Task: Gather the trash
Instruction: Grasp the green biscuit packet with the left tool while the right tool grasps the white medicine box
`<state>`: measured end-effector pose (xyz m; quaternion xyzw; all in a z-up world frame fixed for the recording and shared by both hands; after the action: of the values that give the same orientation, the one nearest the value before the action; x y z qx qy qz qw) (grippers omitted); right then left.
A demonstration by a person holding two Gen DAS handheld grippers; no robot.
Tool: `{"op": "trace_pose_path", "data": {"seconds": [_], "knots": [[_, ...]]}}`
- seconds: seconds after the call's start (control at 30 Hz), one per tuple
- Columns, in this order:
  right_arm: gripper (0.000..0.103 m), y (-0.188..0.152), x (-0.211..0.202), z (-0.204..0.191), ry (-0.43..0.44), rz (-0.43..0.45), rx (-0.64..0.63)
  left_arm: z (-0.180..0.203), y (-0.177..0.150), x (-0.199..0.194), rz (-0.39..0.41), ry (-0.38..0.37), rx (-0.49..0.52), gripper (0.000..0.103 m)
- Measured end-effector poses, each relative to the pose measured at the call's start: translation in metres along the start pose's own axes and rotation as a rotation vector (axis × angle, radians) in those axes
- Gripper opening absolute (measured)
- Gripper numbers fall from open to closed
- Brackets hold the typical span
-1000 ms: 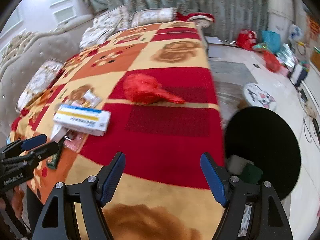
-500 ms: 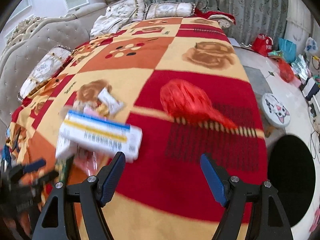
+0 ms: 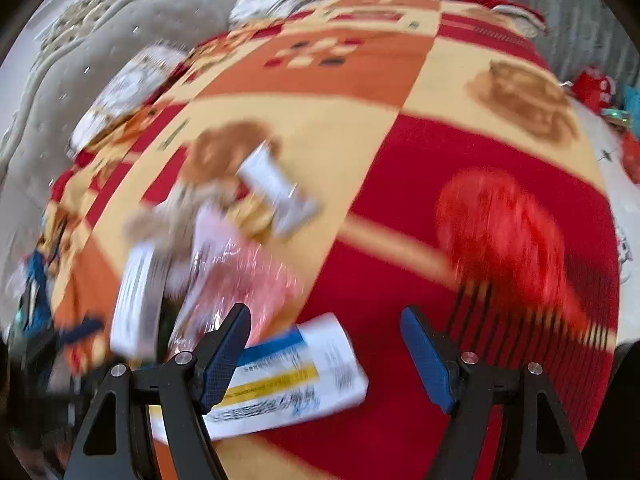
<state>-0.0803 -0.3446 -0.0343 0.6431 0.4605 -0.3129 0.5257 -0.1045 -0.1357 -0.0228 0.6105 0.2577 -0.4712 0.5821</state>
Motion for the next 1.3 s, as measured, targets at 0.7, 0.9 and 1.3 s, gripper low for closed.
{"op": "trace_pose_path", "data": {"seconds": [0.7, 0.9, 1.3], "knots": [[0.075, -0.088, -0.039, 0.004, 0.053, -0.038, 0.110, 0.027, 0.003, -0.013, 0.038, -0.091, 0.037, 0.061], [0.075, -0.076, -0.033, -0.004, 0.065, -0.021, 0.158, 0.007, 0.024, 0.007, 0.044, 0.036, -0.001, 0.061], [0.077, -0.044, -0.008, -0.045, -0.088, 0.026, 0.026, -0.041, 0.020, -0.013, 0.046, 0.049, -0.083, 0.061]]}}
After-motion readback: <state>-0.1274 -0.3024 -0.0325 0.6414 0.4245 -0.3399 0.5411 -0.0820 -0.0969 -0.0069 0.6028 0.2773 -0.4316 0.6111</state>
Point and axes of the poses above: each gripper's, at about its wrist camera, not at the fingertips, and x roughly the way its jaws point, z to its right, y to its top, the point moved 6 cm from there along x, roughly the way its jaws point
